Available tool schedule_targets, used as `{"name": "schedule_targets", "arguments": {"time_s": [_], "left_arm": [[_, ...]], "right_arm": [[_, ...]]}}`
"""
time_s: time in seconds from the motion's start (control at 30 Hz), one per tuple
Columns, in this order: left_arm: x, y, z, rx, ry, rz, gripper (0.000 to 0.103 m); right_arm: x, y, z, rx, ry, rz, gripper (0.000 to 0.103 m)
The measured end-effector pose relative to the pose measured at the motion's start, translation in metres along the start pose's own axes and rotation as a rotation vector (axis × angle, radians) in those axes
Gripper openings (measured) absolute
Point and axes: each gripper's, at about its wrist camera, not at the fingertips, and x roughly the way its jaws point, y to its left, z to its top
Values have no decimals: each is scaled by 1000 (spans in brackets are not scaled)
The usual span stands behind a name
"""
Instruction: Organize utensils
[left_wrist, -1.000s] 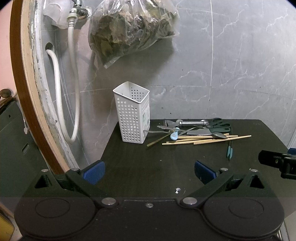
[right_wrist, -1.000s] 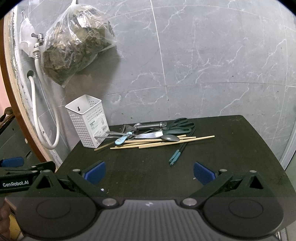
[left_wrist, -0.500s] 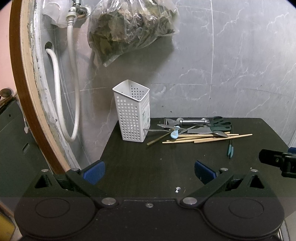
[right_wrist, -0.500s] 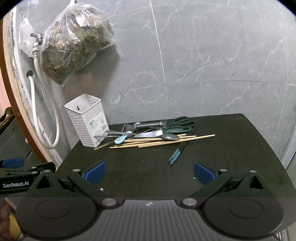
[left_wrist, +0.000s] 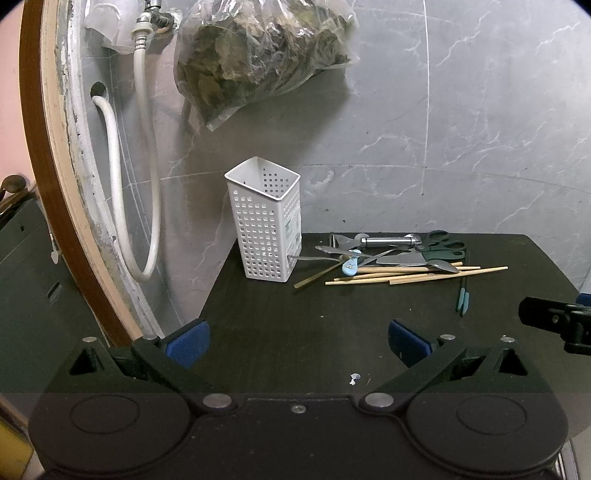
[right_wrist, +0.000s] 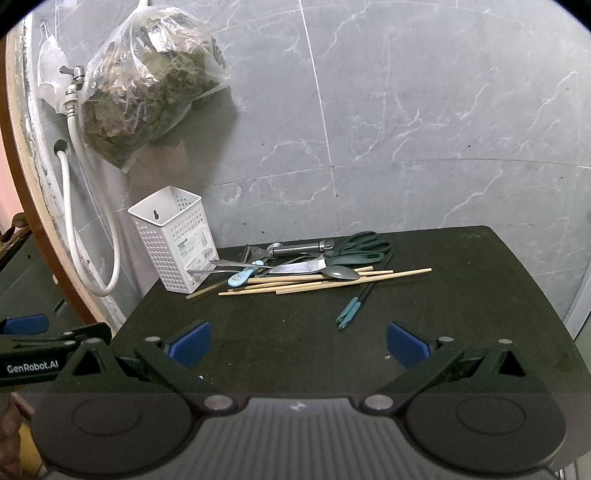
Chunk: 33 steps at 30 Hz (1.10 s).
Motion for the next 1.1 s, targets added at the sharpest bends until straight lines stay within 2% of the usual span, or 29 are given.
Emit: {"name": "schedule_targets", "arguments": {"time_s": [0.3, 0.5, 0.6, 0.7, 0.83, 0.97, 1.1], "left_arm": [[8, -6, 2, -5, 27, 17, 103], [31, 1, -2, -117, 171, 39, 102], [36, 5, -5, -166, 201, 53, 102], [36, 2, -4, -159, 170, 109, 102], [47, -2, 11, -86, 93, 163, 102], [71, 4, 31, -18, -19, 149, 103], [118, 15, 51, 44, -59, 129, 103]], "right_arm": [[6, -5, 2, 1, 19, 13, 103], [11, -12, 2, -46, 78, 24, 103], [13, -21, 1, -56, 104, 39, 103], [15, -30, 0, -51, 112, 59, 103], [27, -32, -1, -34, 135, 76, 103], [38, -27, 3, -33, 118, 73, 103], [60, -19, 7, 9, 129, 9, 103]]}}
